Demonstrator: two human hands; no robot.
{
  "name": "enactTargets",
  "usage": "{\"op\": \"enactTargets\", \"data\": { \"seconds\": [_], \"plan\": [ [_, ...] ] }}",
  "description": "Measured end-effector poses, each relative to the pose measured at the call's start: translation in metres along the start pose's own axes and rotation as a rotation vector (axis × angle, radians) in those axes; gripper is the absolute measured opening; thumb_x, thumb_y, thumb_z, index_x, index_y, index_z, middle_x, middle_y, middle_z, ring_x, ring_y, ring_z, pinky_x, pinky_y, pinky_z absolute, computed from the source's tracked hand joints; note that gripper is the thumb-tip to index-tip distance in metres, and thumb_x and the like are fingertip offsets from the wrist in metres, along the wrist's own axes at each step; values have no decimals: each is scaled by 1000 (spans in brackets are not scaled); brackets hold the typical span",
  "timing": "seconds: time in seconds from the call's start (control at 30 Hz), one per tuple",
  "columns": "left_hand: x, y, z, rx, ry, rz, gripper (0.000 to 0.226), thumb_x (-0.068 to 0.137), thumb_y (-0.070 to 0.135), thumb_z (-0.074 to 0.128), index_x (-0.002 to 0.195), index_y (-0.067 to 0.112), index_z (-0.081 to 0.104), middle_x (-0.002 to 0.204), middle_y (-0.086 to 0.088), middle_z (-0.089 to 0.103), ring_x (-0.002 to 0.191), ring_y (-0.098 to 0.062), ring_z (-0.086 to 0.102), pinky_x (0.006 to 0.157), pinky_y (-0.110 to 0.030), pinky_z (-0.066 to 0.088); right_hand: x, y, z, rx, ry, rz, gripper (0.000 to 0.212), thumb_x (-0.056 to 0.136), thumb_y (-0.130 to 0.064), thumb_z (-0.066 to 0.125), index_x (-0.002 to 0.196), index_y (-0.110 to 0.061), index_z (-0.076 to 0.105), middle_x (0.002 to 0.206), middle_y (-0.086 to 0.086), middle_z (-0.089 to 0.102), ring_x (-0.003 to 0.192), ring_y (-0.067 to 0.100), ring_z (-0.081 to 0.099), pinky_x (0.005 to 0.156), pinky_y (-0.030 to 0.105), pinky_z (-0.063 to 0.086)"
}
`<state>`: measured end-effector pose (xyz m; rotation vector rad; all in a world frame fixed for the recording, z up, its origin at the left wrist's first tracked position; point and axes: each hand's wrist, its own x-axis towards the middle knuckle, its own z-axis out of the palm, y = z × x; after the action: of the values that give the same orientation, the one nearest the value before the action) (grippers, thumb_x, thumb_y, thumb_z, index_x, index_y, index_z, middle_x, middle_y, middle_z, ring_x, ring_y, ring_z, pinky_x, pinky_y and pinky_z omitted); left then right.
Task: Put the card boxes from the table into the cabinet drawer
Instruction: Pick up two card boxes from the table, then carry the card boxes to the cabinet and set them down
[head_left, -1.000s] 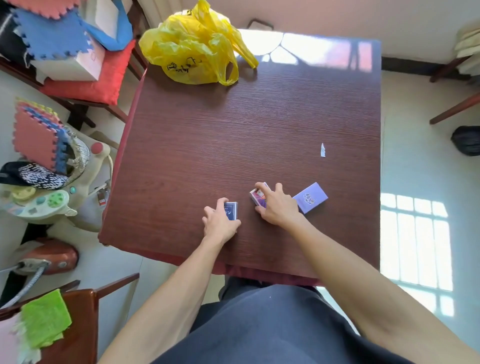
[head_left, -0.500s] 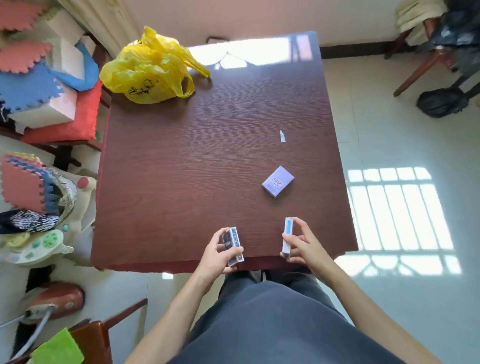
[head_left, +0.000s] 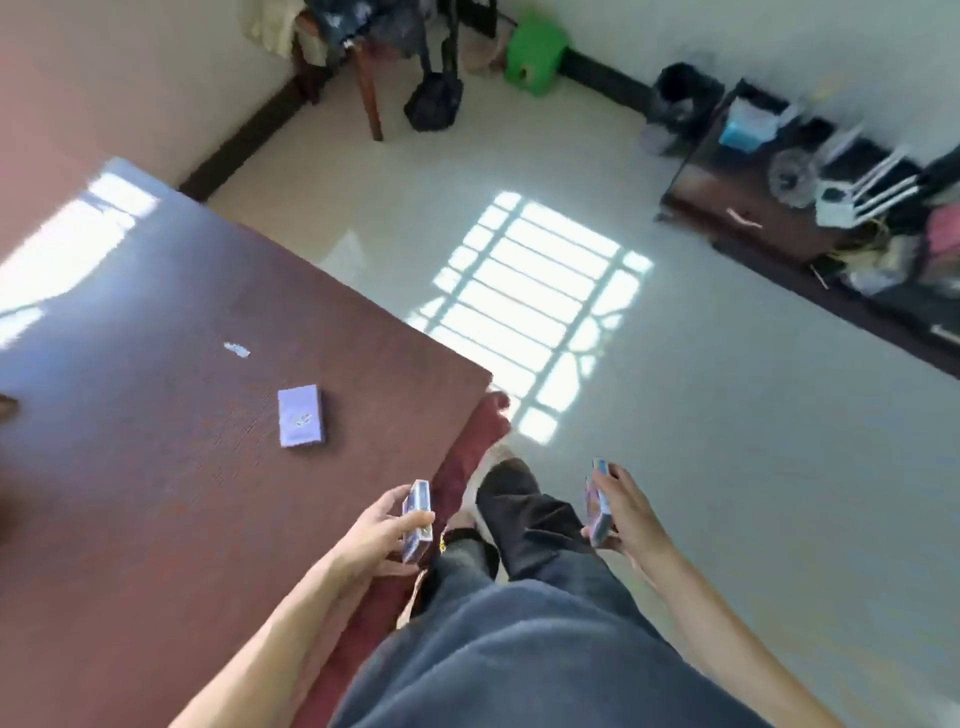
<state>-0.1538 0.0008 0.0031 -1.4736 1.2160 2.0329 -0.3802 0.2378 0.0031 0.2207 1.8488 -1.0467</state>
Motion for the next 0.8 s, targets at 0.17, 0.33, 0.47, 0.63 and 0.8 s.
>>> {"op": "enactTargets", "data": {
  "seconds": [0.17,0.33,0.47,0.63,0.8],
  "plan": [
    [20,31,53,273,-51,4,48,84,34,72,127,37,52,106,-3,70,83,-21,68,62,-33,59,-37,73,-62,276,228,65,46,101,-49,53,141,-30,44,126,6,56,87,36,74,58,31,58],
    [41,58,139,458,-147,16,63,85,25,73,140,33,44,116,-15,64,100,-32,69,68,-42,62,-55,122,-95,512,422,94,35,98,-55,56,130,-45,44,119,1,57,87,31,76,72,38,64],
    [56,73,212,640,-156,38,65,86,26,73,142,32,40,109,-14,64,103,-31,66,85,-53,59,-45,135,-131,616,457,102,35,99,-47,59,130,-41,45,117,6,57,91,34,75,73,39,65],
    [71,93,297,747,-148,108,64,85,30,73,140,32,41,109,-14,69,93,-26,71,83,-50,60,-28,132,-199,603,438,72,31,98,-49,58,128,-45,48,112,-4,61,79,22,78,66,33,63],
    [83,123,362,715,-174,152,60,85,24,73,137,33,44,110,-21,67,84,-25,70,65,-36,62,-6,110,-267,582,419,67,30,98,-49,60,125,-46,49,110,-5,60,90,24,71,58,30,62]
  ]
}}
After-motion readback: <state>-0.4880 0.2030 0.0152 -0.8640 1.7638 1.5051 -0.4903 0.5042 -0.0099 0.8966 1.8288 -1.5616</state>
